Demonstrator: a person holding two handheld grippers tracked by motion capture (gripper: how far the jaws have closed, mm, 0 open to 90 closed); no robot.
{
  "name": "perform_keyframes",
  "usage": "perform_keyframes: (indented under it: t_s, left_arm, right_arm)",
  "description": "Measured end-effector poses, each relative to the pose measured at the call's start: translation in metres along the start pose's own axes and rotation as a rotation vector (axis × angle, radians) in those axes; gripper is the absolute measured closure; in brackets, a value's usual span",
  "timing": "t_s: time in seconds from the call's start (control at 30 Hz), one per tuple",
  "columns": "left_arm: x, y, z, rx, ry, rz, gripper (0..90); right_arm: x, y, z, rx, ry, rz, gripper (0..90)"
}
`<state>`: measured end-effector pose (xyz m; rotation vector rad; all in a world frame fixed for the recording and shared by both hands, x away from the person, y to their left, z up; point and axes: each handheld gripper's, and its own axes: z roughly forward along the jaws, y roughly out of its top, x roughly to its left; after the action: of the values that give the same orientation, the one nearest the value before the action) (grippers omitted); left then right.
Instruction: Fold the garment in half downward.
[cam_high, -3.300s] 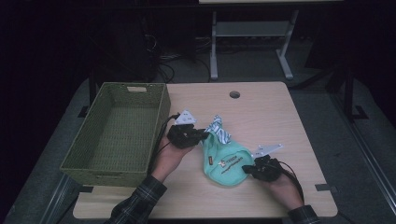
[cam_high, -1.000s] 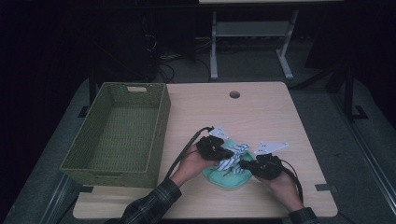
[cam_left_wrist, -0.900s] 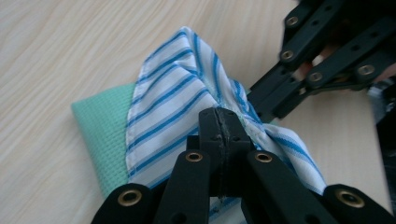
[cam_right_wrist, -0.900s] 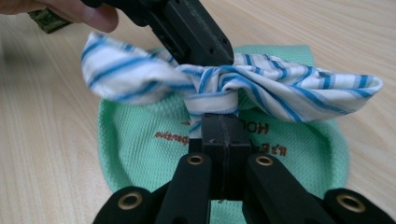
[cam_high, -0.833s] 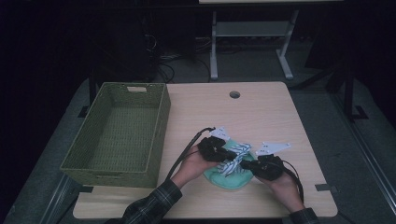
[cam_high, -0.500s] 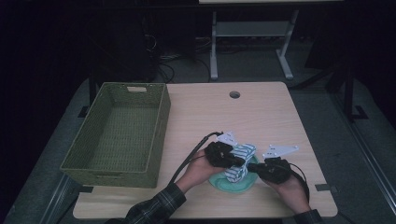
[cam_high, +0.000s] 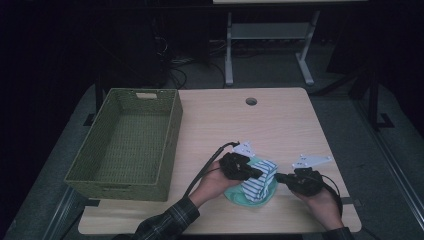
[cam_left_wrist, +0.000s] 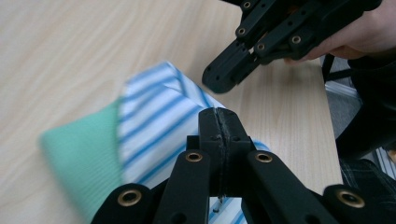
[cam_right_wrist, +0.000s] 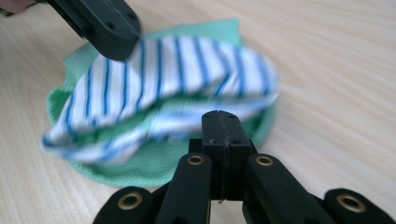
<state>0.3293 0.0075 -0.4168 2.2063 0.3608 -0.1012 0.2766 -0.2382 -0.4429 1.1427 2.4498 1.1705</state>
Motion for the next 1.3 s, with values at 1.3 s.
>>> perform_keyframes:
  t_s: [1.3]
  left_arm:
    - [0.012,-0.053,-0.007,0.197,0.155,-0.047,89.7]
  right_arm:
    - [0.008,0.057,0.097,0.085,0.100,-0.096,90.0]
